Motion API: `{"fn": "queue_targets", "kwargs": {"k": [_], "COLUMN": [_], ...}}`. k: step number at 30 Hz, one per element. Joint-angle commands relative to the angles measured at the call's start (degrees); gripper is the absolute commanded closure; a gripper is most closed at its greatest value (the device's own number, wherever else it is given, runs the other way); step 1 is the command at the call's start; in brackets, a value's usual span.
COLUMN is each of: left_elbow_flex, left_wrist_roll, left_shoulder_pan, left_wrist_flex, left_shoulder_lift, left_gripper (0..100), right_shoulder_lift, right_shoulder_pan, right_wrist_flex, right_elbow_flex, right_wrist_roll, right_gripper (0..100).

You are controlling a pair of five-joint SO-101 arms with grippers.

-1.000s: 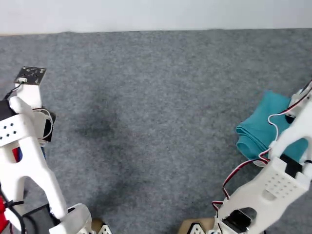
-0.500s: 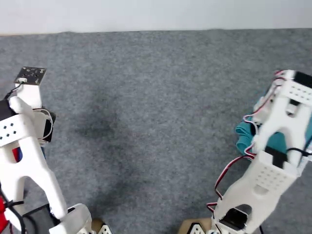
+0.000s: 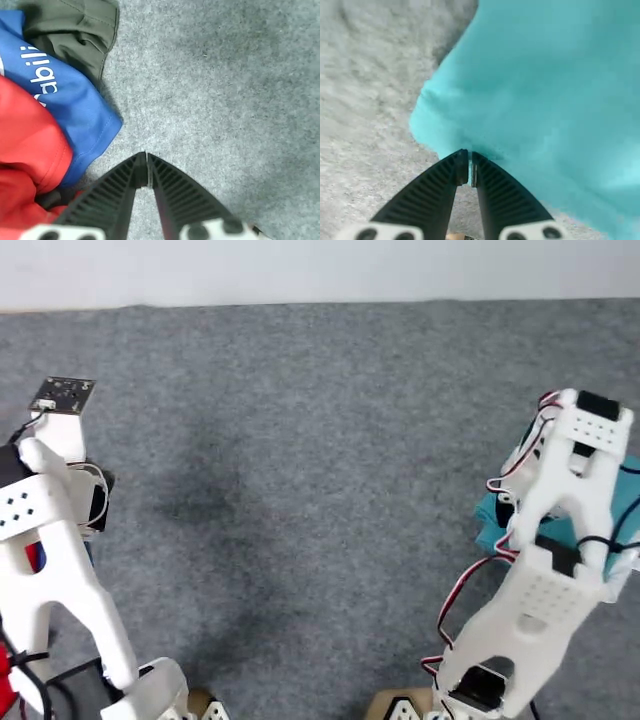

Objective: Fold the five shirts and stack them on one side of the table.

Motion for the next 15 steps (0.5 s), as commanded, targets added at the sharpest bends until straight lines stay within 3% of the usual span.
{"fn": "queue_targets", "kwargs": {"k": [1,7,15], "left_elbow_flex": [-0.2,-0.2,-0.2], "left_wrist_roll": [-0.6,-0.6,-0.6], "left_shoulder_pan": [0.3,0.3,0.3], "left_wrist_flex": [1.3,1.2,1.2], "left_shoulder_lift": [-1.8,-1.8,-1.8], "left_gripper": [99,99,99], "right_shoulder_lift": [-10.8,-14.9,-7.1], "right_shoulder_pan": [2.5,9.3,22.4], "right_wrist_flex": [2.3,2.2,-4.6], "right_elbow_flex": [-1.1,3.9,9.2], "right_wrist_roll": [0.1,6.2,12.1], "right_gripper": [99.0,99.0,99.0]}}
